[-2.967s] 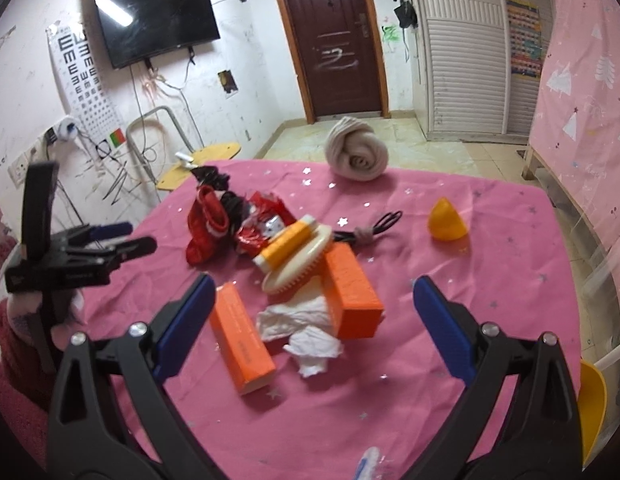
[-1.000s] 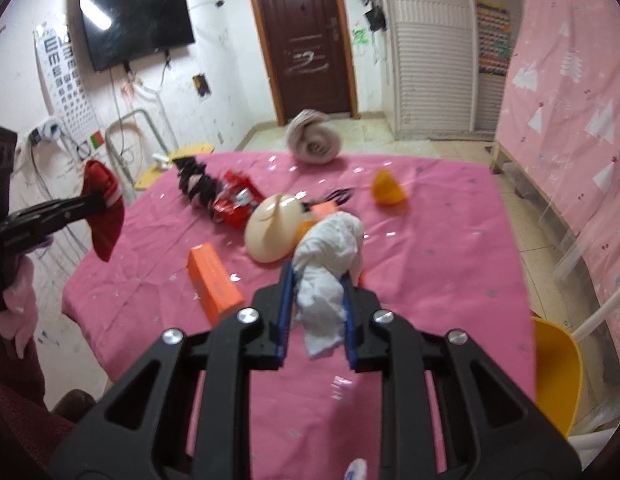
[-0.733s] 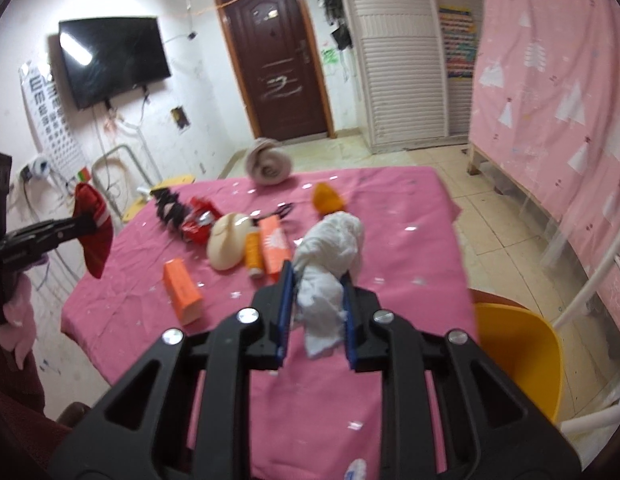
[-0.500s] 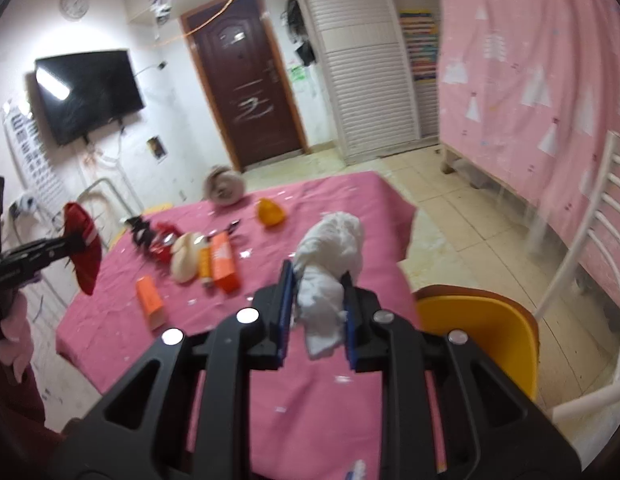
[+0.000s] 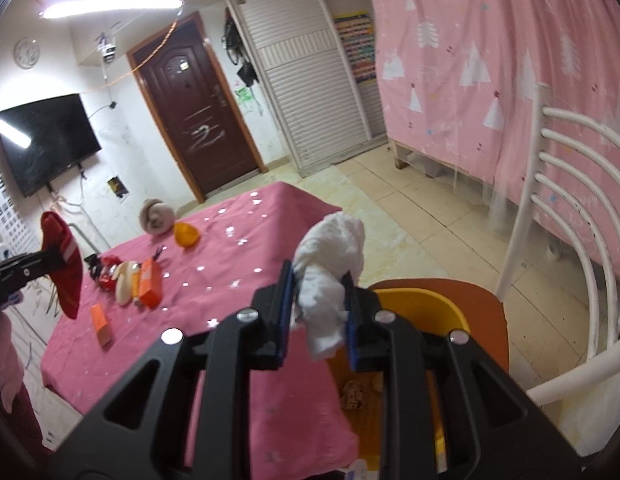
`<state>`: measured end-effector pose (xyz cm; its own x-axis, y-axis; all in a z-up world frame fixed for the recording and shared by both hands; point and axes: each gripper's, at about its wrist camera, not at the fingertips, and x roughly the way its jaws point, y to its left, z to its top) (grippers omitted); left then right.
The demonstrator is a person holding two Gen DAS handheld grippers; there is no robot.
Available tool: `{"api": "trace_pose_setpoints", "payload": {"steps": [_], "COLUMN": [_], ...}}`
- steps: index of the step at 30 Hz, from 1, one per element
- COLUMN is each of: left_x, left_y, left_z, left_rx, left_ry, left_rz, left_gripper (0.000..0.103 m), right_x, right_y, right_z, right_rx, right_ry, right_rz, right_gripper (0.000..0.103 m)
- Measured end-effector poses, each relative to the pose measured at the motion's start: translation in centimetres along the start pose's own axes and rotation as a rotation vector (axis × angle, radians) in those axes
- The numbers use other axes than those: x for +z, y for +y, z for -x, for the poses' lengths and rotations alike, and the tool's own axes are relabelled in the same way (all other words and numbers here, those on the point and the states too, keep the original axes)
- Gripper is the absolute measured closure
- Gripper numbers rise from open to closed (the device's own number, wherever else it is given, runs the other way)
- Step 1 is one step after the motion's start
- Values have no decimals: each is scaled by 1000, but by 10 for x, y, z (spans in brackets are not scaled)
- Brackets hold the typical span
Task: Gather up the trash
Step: 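Carry the sock and tissue to the yellow bin and release both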
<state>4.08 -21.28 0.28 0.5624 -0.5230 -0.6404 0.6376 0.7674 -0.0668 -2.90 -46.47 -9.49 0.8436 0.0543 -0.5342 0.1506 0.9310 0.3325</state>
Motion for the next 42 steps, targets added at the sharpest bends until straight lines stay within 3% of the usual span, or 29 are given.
{"api": "trace_pose_setpoints", "payload": {"steps": [6,11,19,21,23,26,31,34,42], "left_x": [16,29,36,36,36,36,36,36,34], "left_y": [-45,-79,-112,-117,-120,-121,-115,-106,-72], "left_z": [-30,-59,-110,-118,-124,-123,-116,-110,-80], "left_rx": [-62,-80,-118,-129,-149,-152,-138,-126,-103], "left_ry": [14,25,82,101,112,101,81,73,33], "left_rz": [-46,-80,-76,-75,-67,-58,-42,-23,9], "left_gripper": [90,90,89,83,65,44,39,39,38], "right_x": [-3,-5,0,1,2,4,3,2,3], "right_y": [-18,-33,-51,-54,-56,-56,-50,-44,-16], "right_z": [-6,-8,7,10,13,14,16,17,12], "right_rx": [-26,-50,-76,-75,-78,-75,-61,-55,-28], "right_ry": [16,18,-40,-50,-63,-68,-74,-77,-65], "right_rz": [-22,-60,-120,-131,-142,-141,-130,-118,-54], "right_gripper": [78,53,52,52,52,51,49,41,40]}}
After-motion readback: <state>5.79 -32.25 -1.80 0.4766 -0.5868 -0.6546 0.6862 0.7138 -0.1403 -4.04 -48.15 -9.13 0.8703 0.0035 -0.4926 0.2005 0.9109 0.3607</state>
